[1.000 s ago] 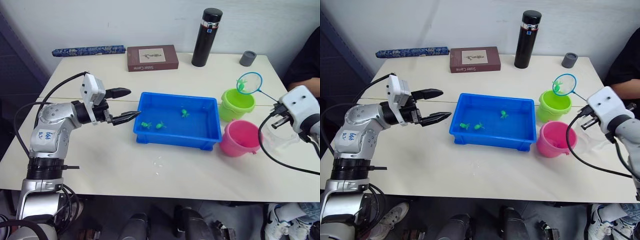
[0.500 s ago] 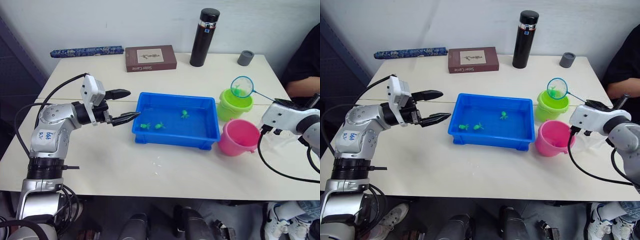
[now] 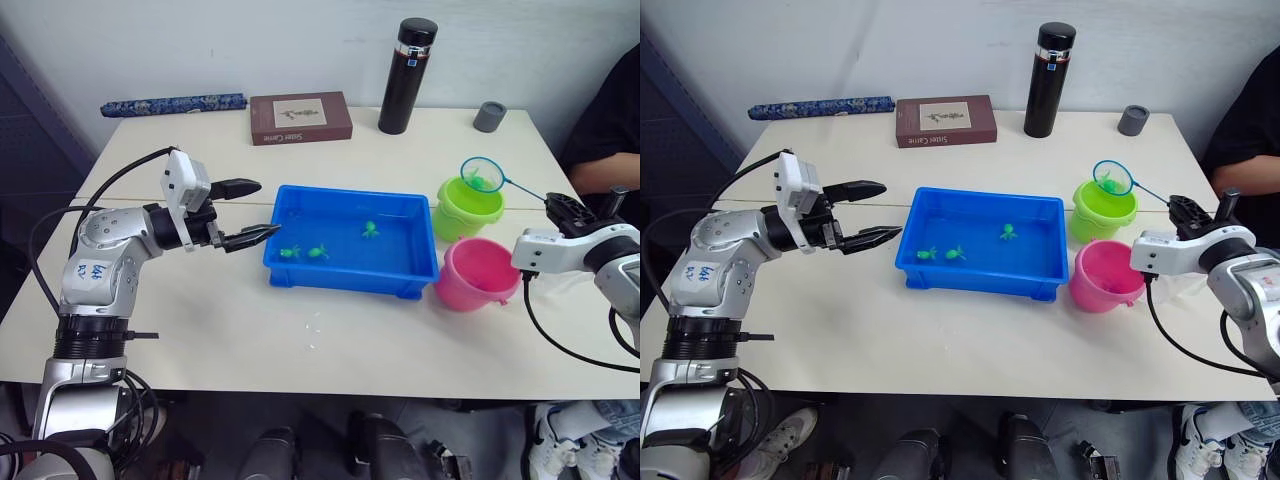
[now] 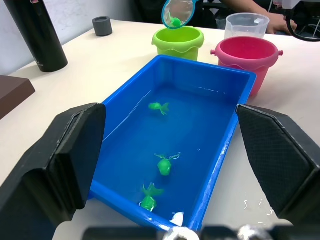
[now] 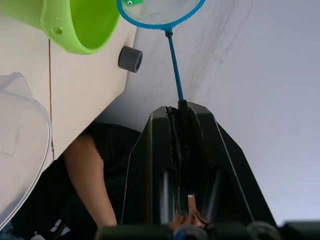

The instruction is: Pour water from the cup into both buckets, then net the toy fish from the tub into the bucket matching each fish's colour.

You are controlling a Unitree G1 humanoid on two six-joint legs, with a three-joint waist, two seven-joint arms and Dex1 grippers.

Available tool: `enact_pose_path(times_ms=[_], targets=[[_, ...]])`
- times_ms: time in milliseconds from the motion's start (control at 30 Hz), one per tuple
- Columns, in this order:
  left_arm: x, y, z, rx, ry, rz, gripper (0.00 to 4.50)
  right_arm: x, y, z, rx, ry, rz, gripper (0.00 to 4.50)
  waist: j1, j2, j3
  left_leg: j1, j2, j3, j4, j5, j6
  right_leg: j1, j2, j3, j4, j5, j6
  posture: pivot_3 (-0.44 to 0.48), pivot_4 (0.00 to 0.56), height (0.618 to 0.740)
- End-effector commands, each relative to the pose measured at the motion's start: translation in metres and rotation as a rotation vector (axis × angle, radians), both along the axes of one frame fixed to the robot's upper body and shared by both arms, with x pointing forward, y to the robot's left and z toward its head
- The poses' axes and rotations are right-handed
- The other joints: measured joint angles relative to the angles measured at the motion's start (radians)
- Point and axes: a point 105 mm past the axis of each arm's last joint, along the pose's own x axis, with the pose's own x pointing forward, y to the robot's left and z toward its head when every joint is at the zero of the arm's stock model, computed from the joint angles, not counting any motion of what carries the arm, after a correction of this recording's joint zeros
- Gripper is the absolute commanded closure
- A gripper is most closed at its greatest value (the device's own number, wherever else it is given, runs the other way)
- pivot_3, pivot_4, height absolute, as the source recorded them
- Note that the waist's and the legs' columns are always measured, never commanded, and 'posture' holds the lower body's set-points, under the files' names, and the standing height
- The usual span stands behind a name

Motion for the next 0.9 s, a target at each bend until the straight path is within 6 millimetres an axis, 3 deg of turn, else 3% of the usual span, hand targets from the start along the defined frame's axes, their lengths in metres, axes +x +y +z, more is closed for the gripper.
enact_pose_path(times_ms=[33,900], targets=[[-0.004,0.000,0.009,0.008,-0.046,-0.004,0.03,-0.005,0.005,0.016,-0.089,-0.107,0.011,4.50,0.000,0.000,0.000,0.000,0.000,0.001,0.000,0.000,0.000,0.000,0.000,0.000,0.000,0.000,0.000,0.000,0.150,0.739],[-0.006,0.001,0.009,0.004,-0.046,0.004,0.03,0.000,0.012,0.005,-0.242,-0.185,-0.012,4.50,-0.002,0.000,0.000,0.004,0.000,0.004,0.000,0.000,0.000,0.001,0.001,0.004,0.003,0.000,0.000,0.000,0.150,0.739]])
